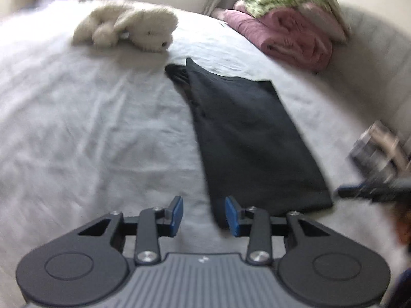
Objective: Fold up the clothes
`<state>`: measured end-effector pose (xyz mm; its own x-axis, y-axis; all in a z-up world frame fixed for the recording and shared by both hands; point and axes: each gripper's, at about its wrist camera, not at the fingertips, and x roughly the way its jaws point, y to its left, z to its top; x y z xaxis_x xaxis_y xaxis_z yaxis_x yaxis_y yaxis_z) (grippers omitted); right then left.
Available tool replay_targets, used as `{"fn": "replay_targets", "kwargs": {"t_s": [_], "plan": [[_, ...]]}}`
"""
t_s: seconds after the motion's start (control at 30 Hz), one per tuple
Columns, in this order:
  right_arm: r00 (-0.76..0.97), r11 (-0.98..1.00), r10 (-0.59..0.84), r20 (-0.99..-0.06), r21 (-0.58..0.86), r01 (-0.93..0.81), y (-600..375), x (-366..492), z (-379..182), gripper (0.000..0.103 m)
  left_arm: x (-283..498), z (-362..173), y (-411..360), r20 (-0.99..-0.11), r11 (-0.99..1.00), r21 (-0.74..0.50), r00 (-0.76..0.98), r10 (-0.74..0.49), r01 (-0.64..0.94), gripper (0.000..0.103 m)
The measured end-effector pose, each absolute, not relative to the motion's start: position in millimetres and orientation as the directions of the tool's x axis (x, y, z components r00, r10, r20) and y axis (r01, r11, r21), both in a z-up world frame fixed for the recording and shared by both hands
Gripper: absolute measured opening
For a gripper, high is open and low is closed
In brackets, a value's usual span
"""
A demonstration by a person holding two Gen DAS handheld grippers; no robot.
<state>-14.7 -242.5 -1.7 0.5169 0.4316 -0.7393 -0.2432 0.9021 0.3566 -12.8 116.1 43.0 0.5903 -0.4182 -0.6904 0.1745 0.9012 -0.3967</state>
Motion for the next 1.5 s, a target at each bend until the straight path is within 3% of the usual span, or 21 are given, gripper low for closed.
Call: {"fn": "replay_targets", "kwargs": {"t_s": [0.13, 0.3, 0.57, 0.9, 1.4, 1.5], "plan": [[0.487, 0.831, 0.534, -0.691, 0.535, -0.152, -258.1, -11.8, -6.6, 0.039, -14.0, 35.0, 123.3, -0.663, 0.825, -0.555, 0.545, -0.513, 0.101, 0.037], [0.448, 0.753, 0.608, -0.655, 0.655, -0.064, -263.4, -9.9, -16.4, 0.040, -14.3, 27.2, 120.0, -0.637, 0.763, -0.643, 0.505, -0.583, 0.069, 0.037], [0.460, 0.669, 0.631, -0.625, 0.738, 0.085, -267.5, -17.9, -31.9, 0.040, -12.9, 10.3, 98.2, -0.651, 0.748, -0.662, 0.468, -0.598, 0.036, 0.039], [0.568, 0.506, 0.617, -0.545, 0.828, 0.244, -275.7, -24.4, -48.0, 0.039, -8.5, -0.2, 97.2, -0.606, 0.720, -0.694, 0.532, -0.591, 0.008, 0.042], [0.598, 0.487, 0.614, -0.515, 0.844, 0.227, -272.1, -20.0, -51.7, 0.040, -11.4, 1.1, 96.8, -0.609, 0.748, -0.664, 0.582, -0.539, -0.001, 0.036], [0.601, 0.506, 0.601, -0.527, 0.833, 0.225, -273.6, -20.3, -49.4, 0.035, -10.8, 1.8, 103.9, -0.617, 0.745, -0.666, 0.580, -0.531, -0.026, 0.031]]}}
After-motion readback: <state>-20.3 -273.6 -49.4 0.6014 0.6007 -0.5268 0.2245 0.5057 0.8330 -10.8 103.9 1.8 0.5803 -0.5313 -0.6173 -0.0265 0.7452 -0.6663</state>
